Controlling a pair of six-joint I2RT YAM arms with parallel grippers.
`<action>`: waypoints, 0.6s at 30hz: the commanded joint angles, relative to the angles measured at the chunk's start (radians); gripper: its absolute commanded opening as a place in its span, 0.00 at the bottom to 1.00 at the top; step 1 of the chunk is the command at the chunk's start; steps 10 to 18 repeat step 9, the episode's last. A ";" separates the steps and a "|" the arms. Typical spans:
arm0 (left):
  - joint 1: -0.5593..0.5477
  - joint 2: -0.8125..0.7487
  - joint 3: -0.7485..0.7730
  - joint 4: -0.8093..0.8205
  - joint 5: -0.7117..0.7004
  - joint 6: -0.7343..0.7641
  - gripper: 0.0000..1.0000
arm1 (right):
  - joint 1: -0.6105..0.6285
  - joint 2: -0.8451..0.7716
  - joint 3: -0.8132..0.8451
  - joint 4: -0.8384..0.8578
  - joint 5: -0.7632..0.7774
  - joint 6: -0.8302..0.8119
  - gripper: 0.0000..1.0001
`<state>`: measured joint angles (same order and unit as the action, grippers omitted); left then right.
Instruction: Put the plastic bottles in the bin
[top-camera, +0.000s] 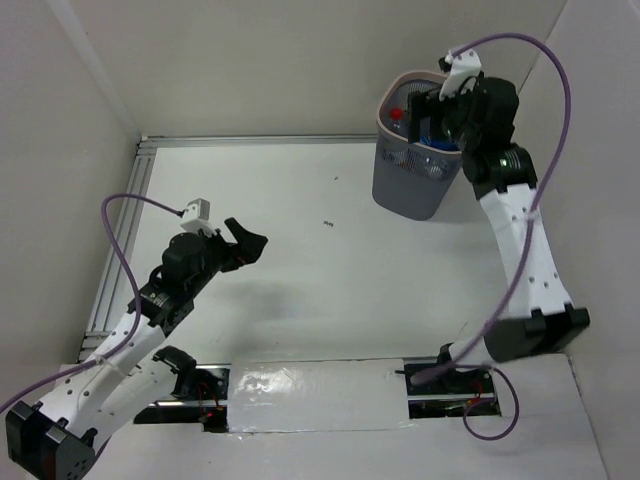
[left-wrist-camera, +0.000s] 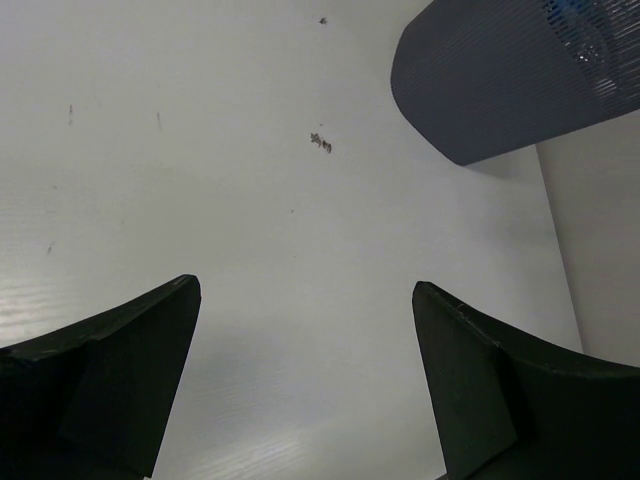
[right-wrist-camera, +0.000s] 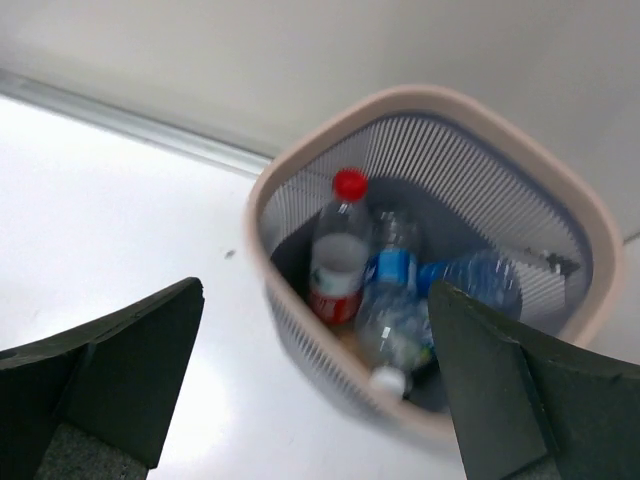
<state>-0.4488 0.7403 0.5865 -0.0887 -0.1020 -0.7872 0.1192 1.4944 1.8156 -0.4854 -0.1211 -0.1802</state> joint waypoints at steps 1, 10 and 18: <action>-0.004 0.034 0.065 0.099 0.034 0.051 1.00 | 0.013 -0.181 -0.139 -0.022 0.113 -0.004 1.00; -0.004 0.162 0.174 0.142 0.125 0.129 1.00 | 0.008 -0.496 -0.528 -0.051 0.060 -0.016 1.00; -0.004 0.162 0.174 0.142 0.125 0.129 1.00 | 0.008 -0.496 -0.528 -0.051 0.060 -0.016 1.00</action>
